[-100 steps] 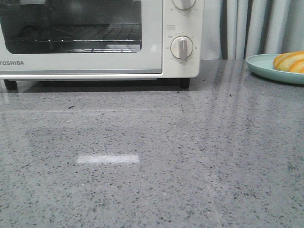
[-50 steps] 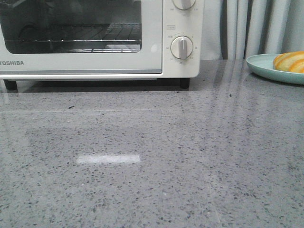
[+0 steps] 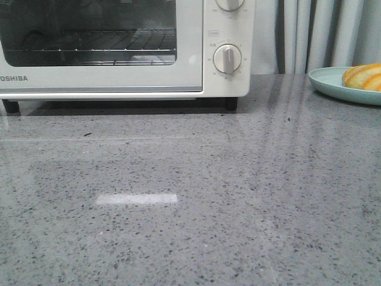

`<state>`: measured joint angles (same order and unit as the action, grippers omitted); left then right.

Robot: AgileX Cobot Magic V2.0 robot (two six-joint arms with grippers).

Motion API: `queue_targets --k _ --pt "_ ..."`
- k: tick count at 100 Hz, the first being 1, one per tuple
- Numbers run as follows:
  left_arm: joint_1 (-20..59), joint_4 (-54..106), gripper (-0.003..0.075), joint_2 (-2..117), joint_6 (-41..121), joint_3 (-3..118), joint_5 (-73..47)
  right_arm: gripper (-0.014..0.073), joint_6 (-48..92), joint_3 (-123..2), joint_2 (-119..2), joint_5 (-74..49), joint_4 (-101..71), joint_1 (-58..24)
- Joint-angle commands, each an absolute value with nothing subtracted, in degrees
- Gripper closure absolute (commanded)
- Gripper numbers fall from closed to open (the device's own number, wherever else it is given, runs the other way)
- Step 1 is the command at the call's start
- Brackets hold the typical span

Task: Put bread in oven

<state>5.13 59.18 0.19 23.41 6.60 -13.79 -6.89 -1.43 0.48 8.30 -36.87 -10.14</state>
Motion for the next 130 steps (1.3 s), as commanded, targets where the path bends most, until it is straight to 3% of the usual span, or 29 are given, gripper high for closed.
queue_targets --k 1,18,31,57,98,130 --pt "5.10 60.33 0.0742 4.18 32.35 14.41 -16.33 0.0644 -6.95 -7.48 -0.63 5.29 -26.62 -10.14" --pt "5.10 60.24 0.0742 19.81 48.21 27.99 -24.54 0.0644 -6.84 -16.94 -4.45 -12.26 -6.69 -10.22" --pt "5.21 60.49 0.0741 32.52 54.05 37.67 -28.83 0.0644 -6.84 -20.85 -9.29 -12.97 2.04 -10.22" --pt "11.22 60.26 0.0742 50.15 58.04 51.32 -26.60 0.0644 -6.84 -23.04 -15.28 -12.97 2.88 -10.22" --pt "15.19 59.97 0.0741 63.59 62.34 57.66 -15.04 0.0644 -6.84 -23.04 -15.38 -20.40 2.27 -10.22" --pt "15.19 57.74 0.0742 67.41 62.34 57.54 -14.66 0.0644 -6.84 -23.04 -15.38 -20.88 0.32 -10.66"
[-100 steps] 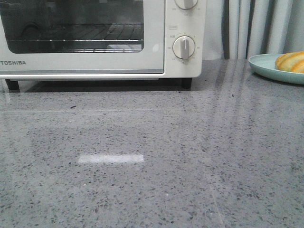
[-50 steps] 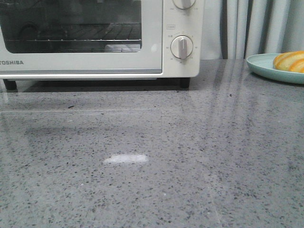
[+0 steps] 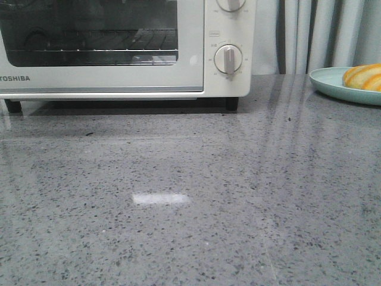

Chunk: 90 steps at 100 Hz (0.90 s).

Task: Put bread in oven

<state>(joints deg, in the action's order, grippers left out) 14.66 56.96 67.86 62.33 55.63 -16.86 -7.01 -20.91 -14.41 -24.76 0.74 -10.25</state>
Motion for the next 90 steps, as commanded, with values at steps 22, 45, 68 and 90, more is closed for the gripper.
queue_targets --k 22,45,68,90 --pt "15.19 57.50 0.0742 67.40 62.34 56.38 -14.19 0.0644 -6.84 -23.04 -15.38 -21.94 -0.89 -12.31" --pt "15.19 55.89 0.0742 67.30 62.34 53.79 -14.09 0.0644 -6.84 -23.04 -15.38 -23.27 -5.13 -12.34" --pt "15.19 56.43 0.0742 66.73 62.34 53.30 -13.07 0.0644 -6.84 -23.04 -15.38 -24.38 -5.62 -12.34" --pt "15.19 56.43 0.0741 64.43 62.34 53.30 -11.76 0.0644 -6.84 -23.04 -15.38 -24.83 -5.74 -12.34"
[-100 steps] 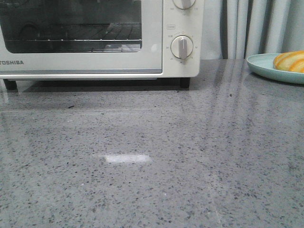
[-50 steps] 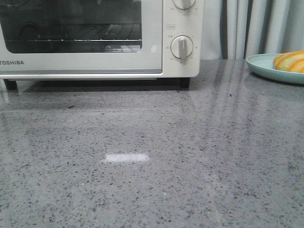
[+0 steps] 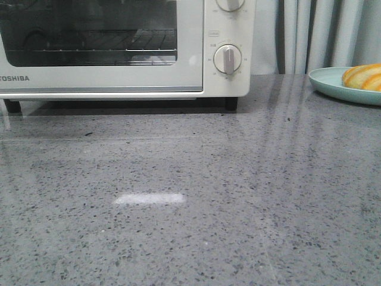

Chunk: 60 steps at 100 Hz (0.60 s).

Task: Put bread in oven

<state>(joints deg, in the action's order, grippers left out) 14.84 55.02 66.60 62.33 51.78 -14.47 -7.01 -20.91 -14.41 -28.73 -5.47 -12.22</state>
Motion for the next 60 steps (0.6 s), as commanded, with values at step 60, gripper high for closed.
queue_targets --k 60 --pt "15.19 56.43 0.0741 66.17 62.34 53.30 -5.51 0.0644 -6.84 -23.04 -15.38 -23.31 -5.74 -12.34"
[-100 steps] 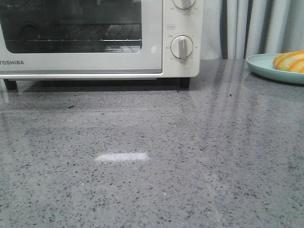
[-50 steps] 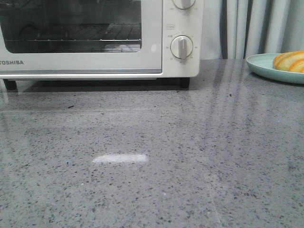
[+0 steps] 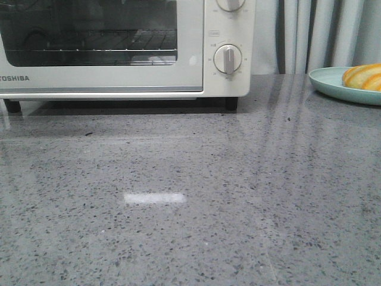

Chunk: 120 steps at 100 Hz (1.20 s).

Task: Put bread in oven

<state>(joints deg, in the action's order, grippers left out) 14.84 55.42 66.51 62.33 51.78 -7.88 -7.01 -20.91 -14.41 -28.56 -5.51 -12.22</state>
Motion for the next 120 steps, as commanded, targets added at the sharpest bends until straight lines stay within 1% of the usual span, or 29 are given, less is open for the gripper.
queue_targets --k 1,36,50,62,70,89,99,107,120 --pt "15.19 56.43 0.0741 66.15 62.34 53.40 -5.51 0.0644 -6.84 -23.04 -15.38 -23.17 -5.74 -12.34" --pt "16.87 56.29 0.0741 68.30 62.34 54.49 -6.89 0.0644 -6.84 -23.04 -15.38 -22.92 -5.74 -12.34" --pt "16.87 52.80 0.0742 68.53 62.34 54.49 -13.55 0.0644 -6.84 -23.04 -15.38 -22.92 -5.74 -12.34" --pt "16.87 48.01 0.0742 68.29 62.34 54.49 -24.21 0.0644 -6.84 -23.04 -15.38 -22.92 -5.74 -12.34" --pt "16.87 46.70 0.0742 67.09 62.24 52.90 -27.77 0.0644 -6.84 -23.04 -15.38 -22.92 -5.74 -12.34" --pt "16.87 46.62 0.0742 61.82 61.32 46.34 -29.00 0.0644 -6.84 -23.04 -15.38 -22.92 -5.74 -12.34" --pt "16.87 47.23 0.0742 59.75 56.40 42.95 -31.13 0.0644 -6.84 -23.04 -15.38 -22.51 -5.74 -12.34" --pt "16.87 47.54 0.0742 58.94 55.67 40.04 -33.39 0.0644 -6.84 -23.04 -15.38 -21.04 -5.74 -12.34" --pt "16.87 47.85 0.0742 58.09 55.67 35.88 -32.78 0.0644 -6.84 -23.04 -15.38 -17.14 -5.74 -12.34"
